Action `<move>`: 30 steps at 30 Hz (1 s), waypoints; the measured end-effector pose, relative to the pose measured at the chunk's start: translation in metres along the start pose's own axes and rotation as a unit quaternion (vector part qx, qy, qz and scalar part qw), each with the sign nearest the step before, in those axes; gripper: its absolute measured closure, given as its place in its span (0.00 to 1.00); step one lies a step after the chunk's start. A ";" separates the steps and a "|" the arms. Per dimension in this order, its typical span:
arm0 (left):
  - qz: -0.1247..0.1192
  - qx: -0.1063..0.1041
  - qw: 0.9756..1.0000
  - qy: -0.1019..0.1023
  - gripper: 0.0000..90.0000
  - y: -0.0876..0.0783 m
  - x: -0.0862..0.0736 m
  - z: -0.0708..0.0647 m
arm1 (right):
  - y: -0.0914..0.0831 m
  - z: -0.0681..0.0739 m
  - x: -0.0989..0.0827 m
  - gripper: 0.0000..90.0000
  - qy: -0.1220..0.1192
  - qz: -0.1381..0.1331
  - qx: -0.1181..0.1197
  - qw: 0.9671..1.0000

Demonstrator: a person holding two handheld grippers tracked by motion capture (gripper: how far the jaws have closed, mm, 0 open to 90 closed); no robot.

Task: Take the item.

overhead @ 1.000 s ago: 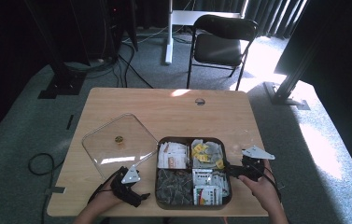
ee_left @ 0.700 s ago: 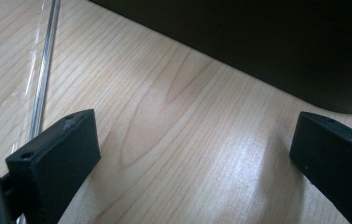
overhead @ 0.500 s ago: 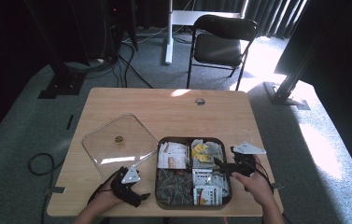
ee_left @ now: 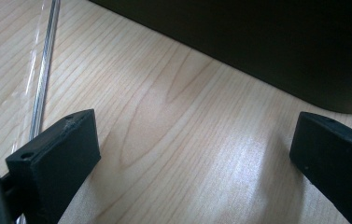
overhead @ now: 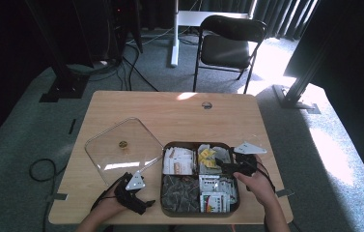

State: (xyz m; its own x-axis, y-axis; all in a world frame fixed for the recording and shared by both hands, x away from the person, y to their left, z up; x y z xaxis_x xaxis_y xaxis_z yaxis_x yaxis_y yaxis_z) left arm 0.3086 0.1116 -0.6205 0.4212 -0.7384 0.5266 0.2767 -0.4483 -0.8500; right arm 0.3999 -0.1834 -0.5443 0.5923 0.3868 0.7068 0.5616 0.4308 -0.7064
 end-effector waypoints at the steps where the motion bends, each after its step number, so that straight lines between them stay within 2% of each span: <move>1: 0.000 0.000 1.000 0.000 0.02 0.000 0.000 0.000 | 0.002 -0.001 0.000 0.26 0.000 0.002 -0.002 1.000; 6: 0.000 0.000 1.000 0.000 0.02 0.000 0.000 0.000 | 0.008 -0.002 0.003 0.35 -0.004 0.002 -0.003 1.000; 10: 0.000 0.000 1.000 0.000 0.02 0.000 0.000 0.000 | 0.016 -0.002 -0.001 0.38 -0.011 0.017 -0.001 1.000; 12: 0.000 0.000 1.000 0.000 0.02 0.000 0.000 0.000 | 0.019 -0.003 -0.003 0.41 -0.016 0.024 -0.008 1.000; 20: 0.000 0.000 1.000 0.000 0.02 0.000 0.000 0.000 | 0.026 -0.005 -0.009 0.50 -0.016 0.050 -0.019 0.998; 25: 0.000 0.000 1.000 0.000 0.02 0.000 0.000 0.000 | 0.028 -0.008 -0.010 0.69 -0.024 0.059 -0.026 0.998; 30: 0.000 0.000 1.000 0.000 0.02 0.000 0.000 0.000 | 0.026 -0.007 -0.009 0.84 -0.028 0.062 -0.021 0.997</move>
Point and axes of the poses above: each handheld gripper's, and its own axes: y roughly forward along the jaws, x roughly out of its top, z roughly to its left, the point moved 10 cm from there along y, roughly forward along the jaws, and after that the axes turned 11 degrees about z, right-handed, at the moved point
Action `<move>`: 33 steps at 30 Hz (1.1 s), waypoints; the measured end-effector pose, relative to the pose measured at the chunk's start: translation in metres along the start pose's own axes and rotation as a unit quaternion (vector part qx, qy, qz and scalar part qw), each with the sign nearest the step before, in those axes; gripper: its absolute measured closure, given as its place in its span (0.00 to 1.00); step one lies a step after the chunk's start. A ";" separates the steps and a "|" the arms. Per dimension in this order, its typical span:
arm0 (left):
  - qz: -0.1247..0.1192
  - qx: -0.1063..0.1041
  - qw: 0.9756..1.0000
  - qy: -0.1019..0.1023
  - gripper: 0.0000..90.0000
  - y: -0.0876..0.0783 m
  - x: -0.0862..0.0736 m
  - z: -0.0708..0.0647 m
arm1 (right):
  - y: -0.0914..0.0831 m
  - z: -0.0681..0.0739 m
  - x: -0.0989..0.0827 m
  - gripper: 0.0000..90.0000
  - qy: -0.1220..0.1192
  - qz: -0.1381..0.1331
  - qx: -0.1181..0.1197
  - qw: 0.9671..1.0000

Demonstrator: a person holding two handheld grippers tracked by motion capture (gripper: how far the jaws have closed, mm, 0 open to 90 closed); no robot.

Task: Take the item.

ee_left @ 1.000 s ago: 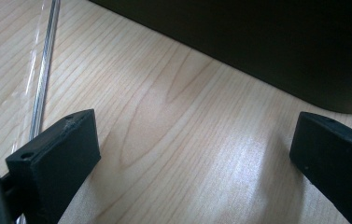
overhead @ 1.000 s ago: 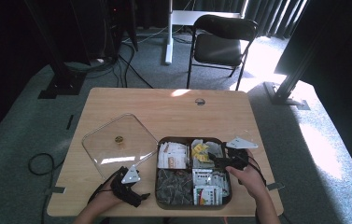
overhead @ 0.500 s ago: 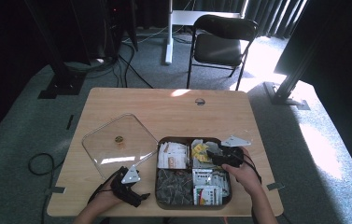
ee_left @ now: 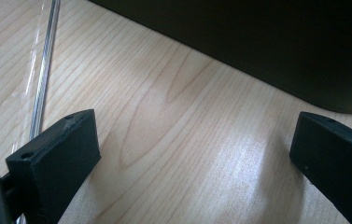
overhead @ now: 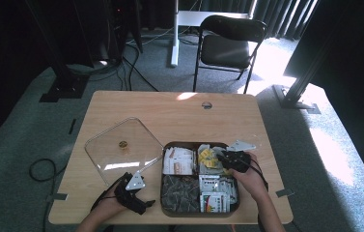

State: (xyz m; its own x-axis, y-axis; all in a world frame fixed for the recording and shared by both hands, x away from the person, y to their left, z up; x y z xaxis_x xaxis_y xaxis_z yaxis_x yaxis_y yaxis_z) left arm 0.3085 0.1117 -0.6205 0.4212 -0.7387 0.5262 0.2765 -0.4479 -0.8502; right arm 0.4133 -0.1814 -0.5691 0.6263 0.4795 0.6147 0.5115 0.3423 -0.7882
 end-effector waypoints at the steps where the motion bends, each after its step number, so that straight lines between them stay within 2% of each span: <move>1: 0.000 0.000 1.000 0.000 0.02 0.000 0.000 0.000 | 0.000 0.001 0.000 0.85 0.001 0.001 0.004 1.000; 6: 0.000 0.000 1.000 0.000 0.02 0.000 0.000 0.000 | -0.004 0.000 0.004 0.87 0.004 -0.014 0.006 1.000; 15: 0.000 0.000 1.000 0.000 0.02 0.000 0.000 0.000 | -0.022 0.005 0.014 0.88 0.013 -0.051 0.020 0.998; 23: 0.000 0.001 1.000 0.000 0.02 0.000 0.000 0.000 | -0.043 0.006 0.027 0.88 0.028 -0.107 0.021 0.994; 33: -0.001 0.000 1.000 0.000 0.02 0.000 0.000 0.000 | -0.067 0.002 0.039 0.88 0.036 -0.139 0.027 0.989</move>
Point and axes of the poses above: each handheld gripper's, and its own axes: y roughly forward along the jaws, x roughly out of its top, z roughly to its left, the point moved 10 cm from there along y, roughly forward along the jaws, and after that the axes turned 11 degrees about z, right-handed, at the moved point
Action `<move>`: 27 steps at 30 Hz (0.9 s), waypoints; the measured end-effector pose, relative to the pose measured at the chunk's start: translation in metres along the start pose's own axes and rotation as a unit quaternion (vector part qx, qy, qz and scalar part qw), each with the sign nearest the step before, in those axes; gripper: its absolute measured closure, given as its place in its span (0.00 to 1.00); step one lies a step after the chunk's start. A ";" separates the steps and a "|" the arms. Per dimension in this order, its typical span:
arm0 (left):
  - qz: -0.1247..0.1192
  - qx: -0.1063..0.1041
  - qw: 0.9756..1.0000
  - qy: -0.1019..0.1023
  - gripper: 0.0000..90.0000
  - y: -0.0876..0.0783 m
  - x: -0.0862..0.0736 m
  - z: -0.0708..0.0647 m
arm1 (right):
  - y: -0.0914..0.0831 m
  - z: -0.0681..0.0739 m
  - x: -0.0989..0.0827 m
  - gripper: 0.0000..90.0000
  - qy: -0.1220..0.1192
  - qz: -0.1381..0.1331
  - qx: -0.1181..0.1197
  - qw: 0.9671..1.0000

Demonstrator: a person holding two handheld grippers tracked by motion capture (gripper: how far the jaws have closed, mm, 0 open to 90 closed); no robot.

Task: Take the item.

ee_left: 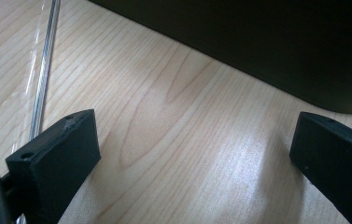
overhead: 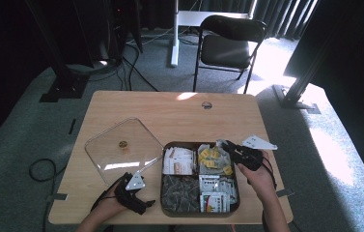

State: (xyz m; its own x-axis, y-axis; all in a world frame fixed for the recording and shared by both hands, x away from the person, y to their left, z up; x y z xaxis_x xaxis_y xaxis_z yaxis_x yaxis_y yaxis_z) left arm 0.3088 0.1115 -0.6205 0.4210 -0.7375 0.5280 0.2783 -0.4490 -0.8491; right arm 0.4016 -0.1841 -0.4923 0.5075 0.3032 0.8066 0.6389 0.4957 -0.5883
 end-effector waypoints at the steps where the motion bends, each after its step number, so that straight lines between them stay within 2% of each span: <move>1: 0.000 0.000 1.000 0.000 0.02 0.000 0.000 0.000 | -0.002 -0.001 0.001 0.88 0.000 -0.001 -0.002 1.000; 9: 0.001 0.000 1.000 0.000 0.02 0.000 0.000 0.000 | -0.013 -0.012 0.008 0.88 0.012 -0.016 -0.012 1.000; 26: 0.000 0.000 1.000 0.000 0.02 0.000 0.000 0.000 | -0.036 -0.049 0.008 0.88 0.039 -0.034 -0.049 0.997; 27: 0.000 0.000 1.000 0.000 0.02 0.000 0.000 0.000 | -0.038 -0.054 0.008 0.88 0.044 -0.035 -0.054 0.997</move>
Point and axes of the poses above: each handheld gripper's, and its own axes: y roughly forward along the jaws, x roughly out of its top, z roughly to its left, the point moved 10 cm from there along y, roughly forward along the jaws, and after that the axes turned 11 degrees about z, right-handed, at the moved point
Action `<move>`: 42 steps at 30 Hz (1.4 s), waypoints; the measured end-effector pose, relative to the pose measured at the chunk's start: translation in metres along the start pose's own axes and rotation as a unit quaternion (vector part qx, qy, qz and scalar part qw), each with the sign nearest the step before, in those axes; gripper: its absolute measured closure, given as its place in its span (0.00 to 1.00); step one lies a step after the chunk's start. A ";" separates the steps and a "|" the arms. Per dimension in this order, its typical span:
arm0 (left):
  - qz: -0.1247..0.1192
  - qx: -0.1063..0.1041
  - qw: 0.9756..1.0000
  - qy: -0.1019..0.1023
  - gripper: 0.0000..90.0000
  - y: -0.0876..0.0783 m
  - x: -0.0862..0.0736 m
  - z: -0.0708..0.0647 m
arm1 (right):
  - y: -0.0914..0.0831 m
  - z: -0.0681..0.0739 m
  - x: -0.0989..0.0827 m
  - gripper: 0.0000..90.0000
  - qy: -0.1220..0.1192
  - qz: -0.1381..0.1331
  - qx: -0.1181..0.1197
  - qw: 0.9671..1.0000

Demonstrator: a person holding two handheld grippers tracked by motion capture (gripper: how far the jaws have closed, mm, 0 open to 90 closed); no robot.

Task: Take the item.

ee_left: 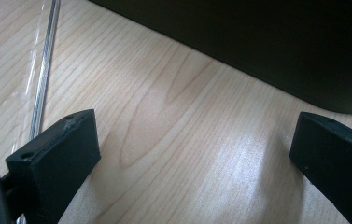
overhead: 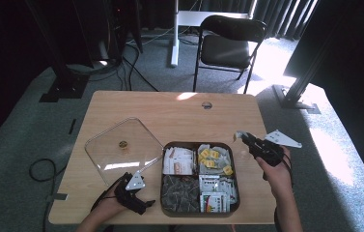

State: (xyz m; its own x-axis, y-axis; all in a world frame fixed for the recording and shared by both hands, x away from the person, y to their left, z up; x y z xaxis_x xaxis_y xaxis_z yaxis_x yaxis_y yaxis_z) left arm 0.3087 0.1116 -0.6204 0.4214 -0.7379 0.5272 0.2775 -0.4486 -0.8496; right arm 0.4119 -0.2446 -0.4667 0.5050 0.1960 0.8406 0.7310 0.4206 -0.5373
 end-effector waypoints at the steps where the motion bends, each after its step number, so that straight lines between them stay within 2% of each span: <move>1: 0.000 0.000 1.000 0.000 0.02 0.000 0.000 0.000 | -0.001 -0.003 0.000 0.87 0.002 -0.001 -0.004 1.000; 10: 0.001 0.000 1.000 0.000 0.02 0.000 0.000 0.000 | -0.007 -0.030 -0.008 0.87 0.021 0.001 -0.029 0.999; 18: 0.001 0.000 1.000 0.000 0.02 0.000 0.000 0.000 | -0.010 -0.045 -0.015 0.87 0.033 0.007 -0.043 0.999; 25: 0.000 0.000 1.000 -0.001 0.02 0.000 0.000 0.000 | -0.009 -0.053 -0.019 0.87 0.039 0.014 -0.051 0.998; 42: 0.000 0.000 1.000 0.000 0.02 0.000 0.000 0.000 | 0.004 -0.062 -0.026 0.87 0.054 0.029 -0.052 0.997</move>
State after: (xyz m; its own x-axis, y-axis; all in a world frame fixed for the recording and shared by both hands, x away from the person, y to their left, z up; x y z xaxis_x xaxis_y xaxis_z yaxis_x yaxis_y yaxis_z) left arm 0.3086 0.1117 -0.6205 0.4221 -0.7378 0.5268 0.2772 -0.4482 -0.8499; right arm 0.4303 -0.3029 -0.4946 0.5901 0.1193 0.7984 0.7397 0.3164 -0.5940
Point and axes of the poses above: each handheld gripper's, and its own axes: y roughly forward along the jaws, x roughly out of its top, z roughly to its left, the point moved 10 cm from there along y, roughly forward along the jaws, and after that the axes turned 11 degrees about z, right-handed, at the moved point
